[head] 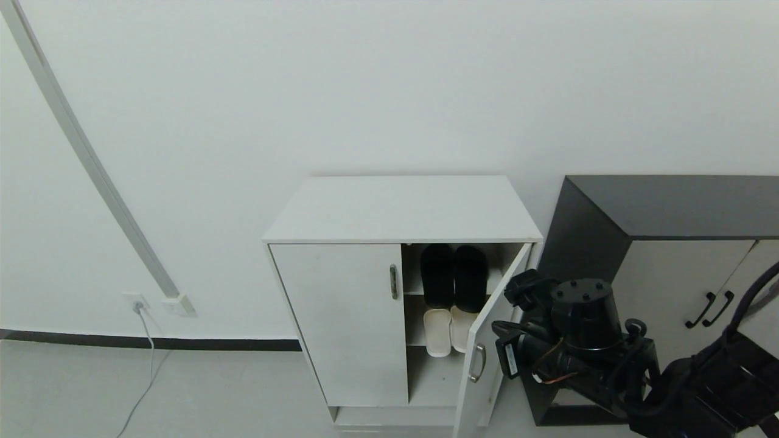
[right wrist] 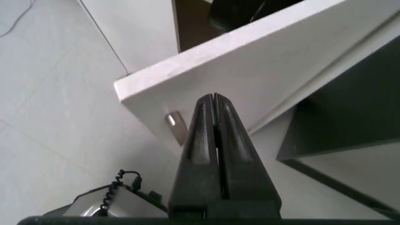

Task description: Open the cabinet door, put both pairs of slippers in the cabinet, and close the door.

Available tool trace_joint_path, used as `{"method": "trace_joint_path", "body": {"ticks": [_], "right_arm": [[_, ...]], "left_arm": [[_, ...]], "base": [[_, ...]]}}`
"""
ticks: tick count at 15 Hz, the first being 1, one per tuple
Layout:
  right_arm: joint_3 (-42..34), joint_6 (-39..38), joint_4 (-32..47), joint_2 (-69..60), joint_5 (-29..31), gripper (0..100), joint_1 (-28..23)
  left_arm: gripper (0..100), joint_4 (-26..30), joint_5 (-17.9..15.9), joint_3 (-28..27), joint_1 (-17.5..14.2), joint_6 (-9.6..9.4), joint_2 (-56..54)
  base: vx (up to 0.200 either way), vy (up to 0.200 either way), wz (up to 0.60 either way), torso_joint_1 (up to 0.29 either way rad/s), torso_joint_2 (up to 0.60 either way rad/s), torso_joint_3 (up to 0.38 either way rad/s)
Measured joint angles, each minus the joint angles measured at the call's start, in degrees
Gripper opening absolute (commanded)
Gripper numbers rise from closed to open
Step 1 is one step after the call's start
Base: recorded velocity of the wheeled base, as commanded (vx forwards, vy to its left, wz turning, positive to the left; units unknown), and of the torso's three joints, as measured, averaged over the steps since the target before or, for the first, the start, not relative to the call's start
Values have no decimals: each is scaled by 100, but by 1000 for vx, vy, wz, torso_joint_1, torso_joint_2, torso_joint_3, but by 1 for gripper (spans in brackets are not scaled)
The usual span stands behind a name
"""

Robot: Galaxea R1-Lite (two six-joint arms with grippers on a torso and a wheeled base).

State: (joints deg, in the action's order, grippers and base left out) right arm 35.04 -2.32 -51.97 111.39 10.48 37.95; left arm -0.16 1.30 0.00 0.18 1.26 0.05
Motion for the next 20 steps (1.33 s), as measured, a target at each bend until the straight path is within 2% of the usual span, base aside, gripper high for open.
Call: {"method": "trace_joint_path", "body": {"ticks": [10, 20], "right_arm": [[781, 7, -217, 758, -41, 0, -13], [1942, 2, -208, 1648, -187, 0, -477]], "left_arm": [[0, 0, 0, 0, 0, -4, 0], [0, 0, -2, 0, 0, -4, 0]], "base": [[0, 0, 0, 0, 0, 0], [0, 0, 0, 0, 0, 0]]}}
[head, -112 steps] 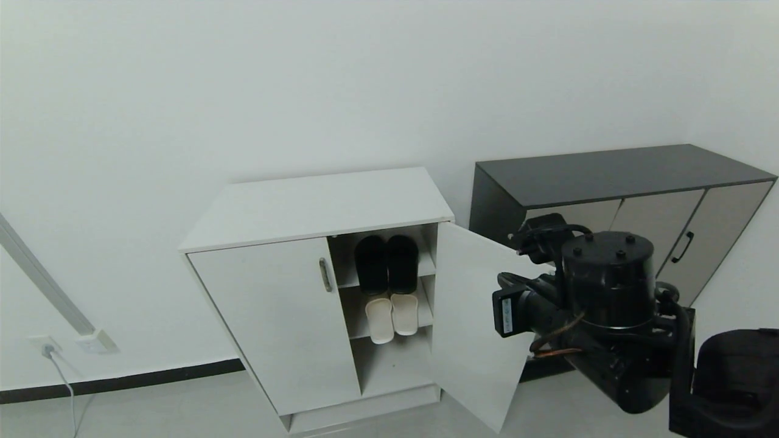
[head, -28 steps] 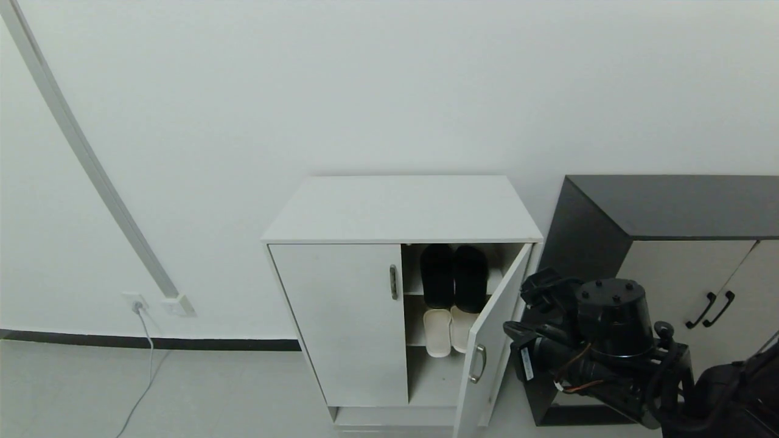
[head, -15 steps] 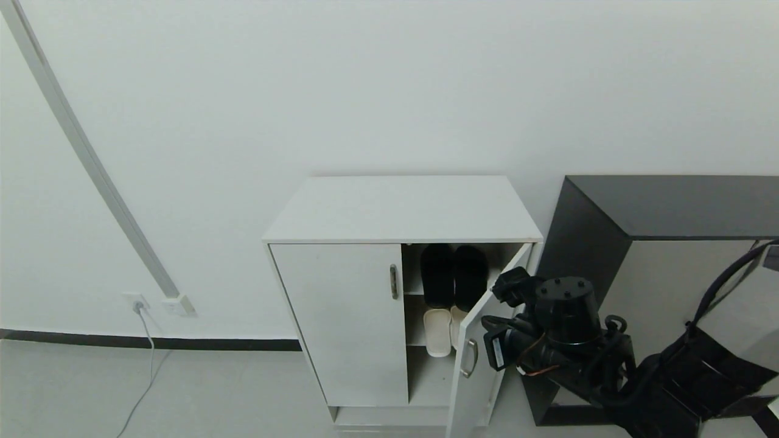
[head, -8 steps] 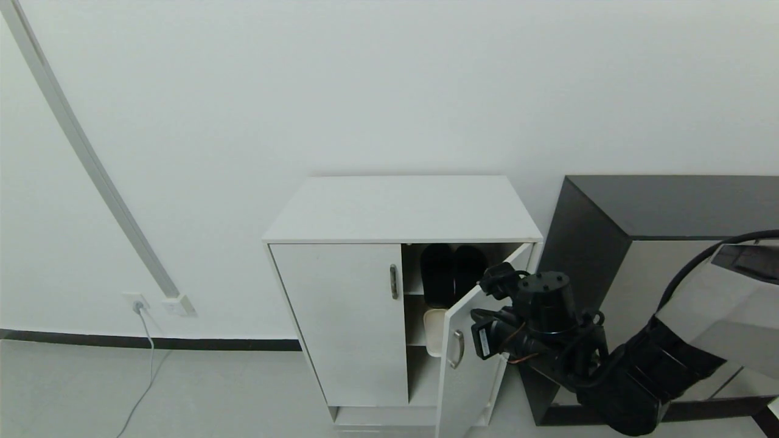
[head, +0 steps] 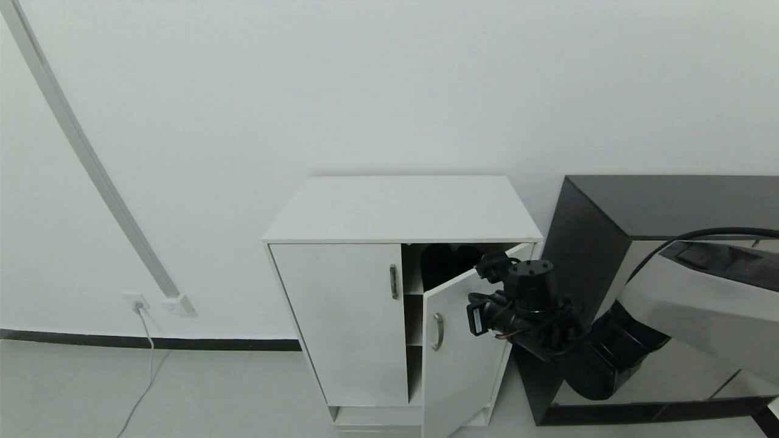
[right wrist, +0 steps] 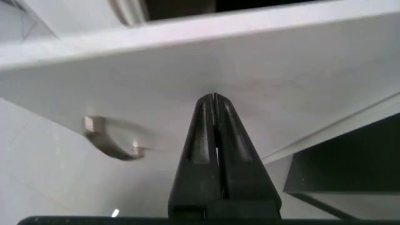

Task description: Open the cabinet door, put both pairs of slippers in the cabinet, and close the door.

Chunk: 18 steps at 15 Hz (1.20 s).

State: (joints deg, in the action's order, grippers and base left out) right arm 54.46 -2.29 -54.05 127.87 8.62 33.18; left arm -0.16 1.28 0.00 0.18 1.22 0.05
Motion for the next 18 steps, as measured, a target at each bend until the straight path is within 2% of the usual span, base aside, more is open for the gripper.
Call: {"method": "trace_joint_path", "body": {"ticks": [4, 11, 18], "right_arm": [[433, 5, 46, 293, 0, 0, -113], [1359, 2, 567, 575, 5, 0, -232], [1768, 9, 829, 745, 7, 0, -356]], "left_arm": [[0, 0, 2, 0, 0, -2, 0], [0, 0, 2, 0, 0, -2, 0], [0, 0, 2, 0, 0, 0, 0]], "base": [[0, 0, 0, 0, 0, 0], [0, 0, 0, 0, 0, 0], [0, 0, 0, 0, 0, 0]]}}
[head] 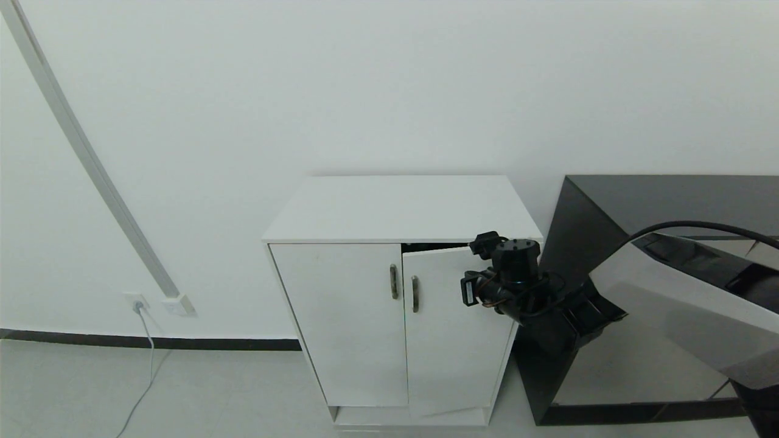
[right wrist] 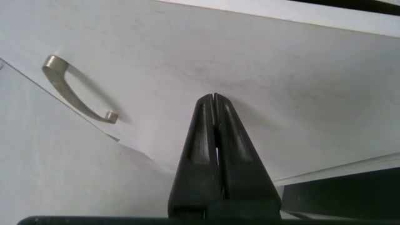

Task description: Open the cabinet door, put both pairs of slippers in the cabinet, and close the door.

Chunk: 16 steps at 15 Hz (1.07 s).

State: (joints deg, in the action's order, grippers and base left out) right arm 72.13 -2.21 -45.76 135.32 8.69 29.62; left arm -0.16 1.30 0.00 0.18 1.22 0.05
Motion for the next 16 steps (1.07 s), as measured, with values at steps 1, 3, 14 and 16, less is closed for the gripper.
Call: {"method": "trace_joint_path", "body": {"ticks": [1, 3, 14, 16], "right_arm": [[59, 0, 68, 16, 0, 0, -30], [155, 0, 88, 46, 0, 0, -77], [405, 0, 211, 143, 20, 0, -127], [422, 0, 217, 143, 23, 0, -121]], "left_arm": [[0, 0, 0, 0, 0, 0, 0], [0, 0, 0, 0, -2, 0, 0], [0, 2, 0, 0, 0, 1, 0], [0, 0, 0, 0, 0, 1, 0]], "base": [[0, 0, 0, 0, 0, 0], [0, 0, 0, 0, 0, 0], [0, 0, 0, 0, 0, 0], [0, 0, 0, 0, 0, 0]]}}
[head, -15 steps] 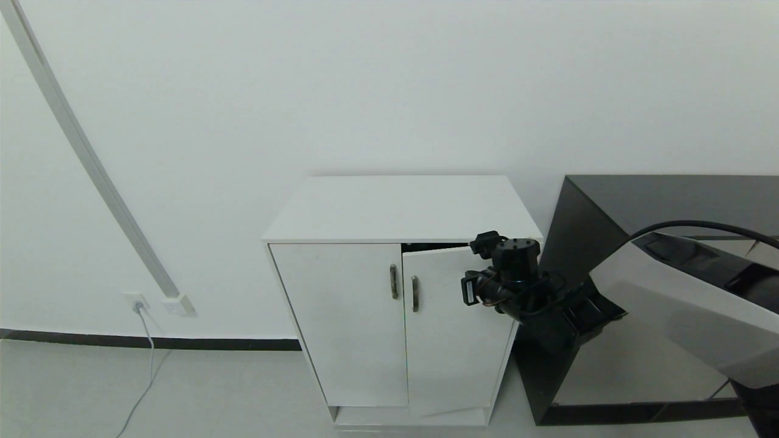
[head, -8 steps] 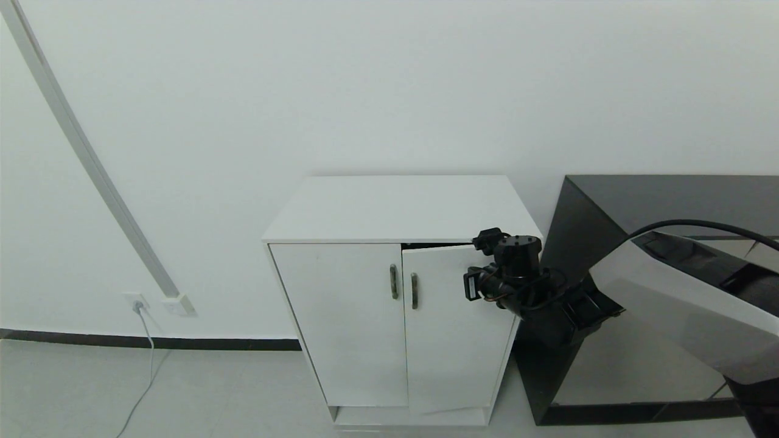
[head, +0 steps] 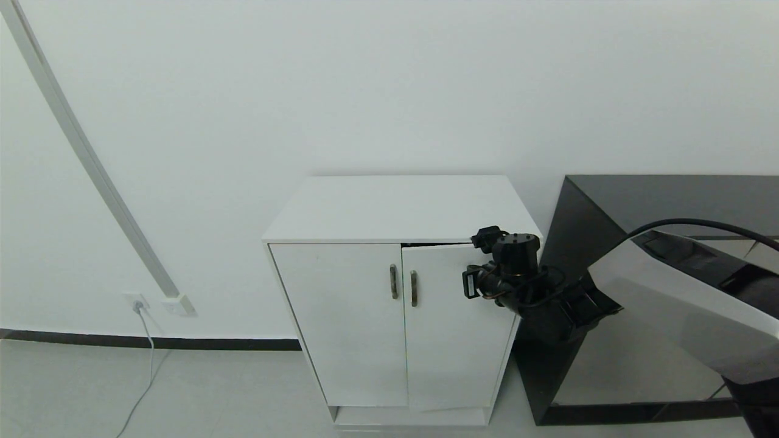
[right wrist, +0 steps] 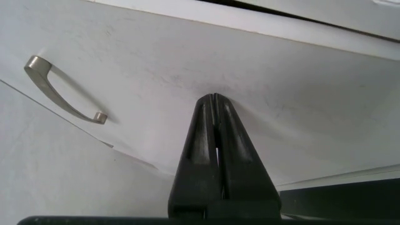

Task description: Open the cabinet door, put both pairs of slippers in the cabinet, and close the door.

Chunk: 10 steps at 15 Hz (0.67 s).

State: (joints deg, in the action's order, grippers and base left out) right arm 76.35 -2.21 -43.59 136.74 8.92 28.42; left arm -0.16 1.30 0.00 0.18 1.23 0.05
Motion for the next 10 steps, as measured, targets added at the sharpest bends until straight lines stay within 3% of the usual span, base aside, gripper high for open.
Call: {"method": "trace_joint_path", "body": {"ticks": [10], "right_arm": [[177, 11, 21, 77, 33, 0, 20]], "left_arm": [[0, 0, 6, 0, 0, 0, 0]], "base": [[0, 0, 0, 0, 0, 0]]}}
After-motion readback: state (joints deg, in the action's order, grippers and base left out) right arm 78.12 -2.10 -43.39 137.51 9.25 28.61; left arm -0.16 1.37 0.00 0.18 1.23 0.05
